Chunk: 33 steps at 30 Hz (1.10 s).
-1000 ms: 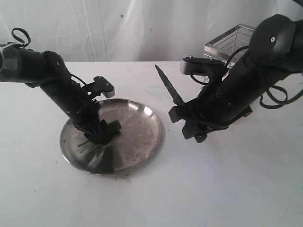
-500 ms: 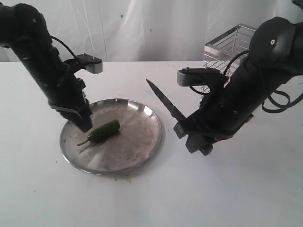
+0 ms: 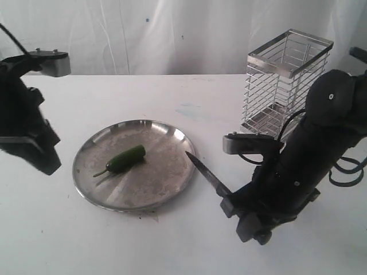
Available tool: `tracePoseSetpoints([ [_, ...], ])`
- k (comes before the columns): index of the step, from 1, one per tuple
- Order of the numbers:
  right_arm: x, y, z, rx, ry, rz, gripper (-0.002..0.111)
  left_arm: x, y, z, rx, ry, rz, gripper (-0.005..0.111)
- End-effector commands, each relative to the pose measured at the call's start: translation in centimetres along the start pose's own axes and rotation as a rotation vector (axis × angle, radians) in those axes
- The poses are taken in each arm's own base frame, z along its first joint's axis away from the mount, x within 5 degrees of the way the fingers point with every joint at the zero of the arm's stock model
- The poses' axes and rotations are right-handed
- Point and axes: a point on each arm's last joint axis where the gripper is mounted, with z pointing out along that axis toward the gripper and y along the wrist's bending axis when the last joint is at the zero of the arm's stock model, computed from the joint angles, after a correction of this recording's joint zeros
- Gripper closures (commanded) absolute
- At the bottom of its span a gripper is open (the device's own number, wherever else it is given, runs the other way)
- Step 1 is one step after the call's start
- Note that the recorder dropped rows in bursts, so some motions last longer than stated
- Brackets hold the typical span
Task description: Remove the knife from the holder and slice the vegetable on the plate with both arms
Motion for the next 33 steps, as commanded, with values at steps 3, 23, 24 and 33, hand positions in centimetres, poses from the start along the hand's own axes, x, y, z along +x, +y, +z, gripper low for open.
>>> tracePoseSetpoints([
  [3, 0.6, 4.1, -1.8, -0.106, -0.069, -0.001, 0.108, 3.9, -2.1, -1.5, 0.000, -0.085, 0.004, 0.107],
  [23, -4.0, 4.8, -3.3, 0.279, -0.065, -0.214, 0.108, -4.9, 3.7, 1.6, -0.329, -0.828, -0.079, 0.107],
  [24, -5.1, 5.2, -3.2, 0.276, -0.076, -0.224, 0.108, -5.7, 4.3, 2.7, -0.323, -0.798, -0.092, 0.107],
  [33, -11.2, 6.8, 1.6, 0.251, -0.073, -0.209, 0.108, -11.5, 6.4, 7.4, -0.176, -0.531, -0.076, 0.107],
])
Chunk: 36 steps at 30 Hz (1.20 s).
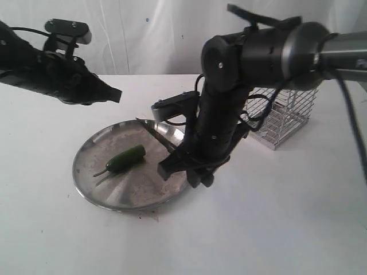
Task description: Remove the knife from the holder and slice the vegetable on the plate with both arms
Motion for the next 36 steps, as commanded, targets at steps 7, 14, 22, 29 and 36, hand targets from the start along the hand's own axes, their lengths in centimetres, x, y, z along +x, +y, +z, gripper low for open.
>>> tracePoseSetpoints([
  [7, -1.6, 0.5, 1.0, -0.021, -0.057, 0.063, 0.108, -0.7, -0.4, 5.4, 0.127, 0.179, -0.033, 0.107],
  [14, -1.9, 0.8, 2.2, -0.059, -0.023, 0.072, 0.108, -0.9, -0.2, 5.8, 0.110, 0.135, -0.064, 0.107],
  [22, -3.0, 1.0, 3.3, -0.096, 0.002, 0.070, 0.108, -0.9, 2.4, 5.4, 0.095, 0.115, -0.159, 0.107],
  [29, -3.2, 0.5, 4.6, -0.056, 0.008, 0.065, 0.108, -1.5, 1.2, 5.6, 0.271, 0.035, -0.115, 0.107],
  [36, -3.3, 0.4, 5.0, -0.050, 0.003, 0.067, 0.108, -0.7, 0.3, 7.4, 0.421, 0.005, -0.053, 0.107],
])
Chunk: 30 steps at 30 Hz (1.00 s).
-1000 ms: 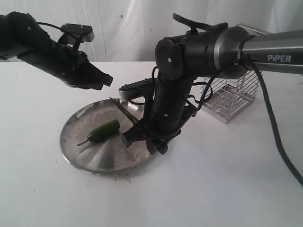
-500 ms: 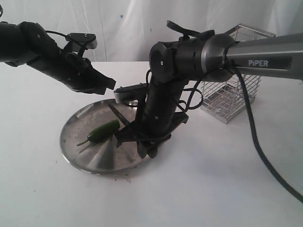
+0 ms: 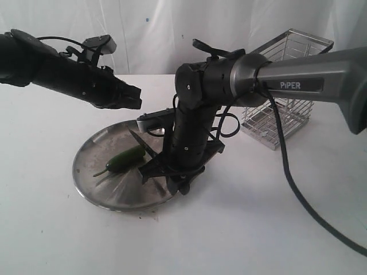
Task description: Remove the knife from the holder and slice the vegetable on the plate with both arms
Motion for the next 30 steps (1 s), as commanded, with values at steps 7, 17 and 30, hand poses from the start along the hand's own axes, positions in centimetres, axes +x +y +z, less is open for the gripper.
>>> tracePoseSetpoints([
  [7, -0.2, 0.1, -0.3, 0.003, -0.017, -0.003, 0.108, 1.9, 0.9, 3.0, 0.098, 0.043, 0.004, 0.107],
  [17, -0.2, 0.1, -0.3, 0.000, -0.017, 0.016, 0.108, 2.6, 1.5, 3.8, 0.087, 0.057, -0.022, 0.107],
  [30, -0.3, 0.4, -0.3, -0.034, -0.023, 0.041, 0.108, 2.2, 2.5, 3.0, 0.068, 0.024, -0.062, 0.107],
])
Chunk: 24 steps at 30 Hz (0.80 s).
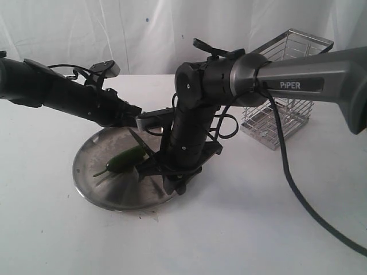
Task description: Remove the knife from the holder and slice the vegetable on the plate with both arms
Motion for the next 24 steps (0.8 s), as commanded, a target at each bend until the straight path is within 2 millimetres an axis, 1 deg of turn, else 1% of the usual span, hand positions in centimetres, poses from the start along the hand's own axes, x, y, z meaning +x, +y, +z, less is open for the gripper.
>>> tracePoseSetpoints([
  [1, -0.1, 0.2, -0.4, -0.012, -0.013, 0.010, 0.108, -0.3, -0.2, -0.5, 0.019, -0.012, -0.010, 0.107],
  [5, 0.2, 0.4, -0.1, -0.029, 0.027, 0.023, 0.108, 0.0, -0.1, -0.4, 0.012, -0.005, -0.015, 0.107],
  [7, 0.2, 0.3, 0.0, -0.029, 0.029, 0.023, 0.108, 0.5, 0.2, -0.3, -0.007, 0.000, -0.027, 0.107],
  [12, 0.2, 0.4, 0.0, -0.034, 0.025, 0.033, 0.108, 2.2, 1.4, 0.1, -0.115, 0.006, -0.070, 0.107],
  [20, 0.2, 0.4, 0.0, -0.038, 0.025, 0.035, 0.108, 2.3, 1.4, 0.1, -0.117, 0.009, -0.073, 0.107],
  [22, 0.1, 0.4, 0.0, -0.037, 0.021, 0.035, 0.108, 2.8, 1.6, 0.6, -0.101, 0.030, -0.083, 0.107],
  [24, 0.1, 0.4, 0.0, -0.037, 0.021, 0.035, 0.108, 3.8, 2.1, 1.6, -0.090, 0.065, -0.101, 0.107],
])
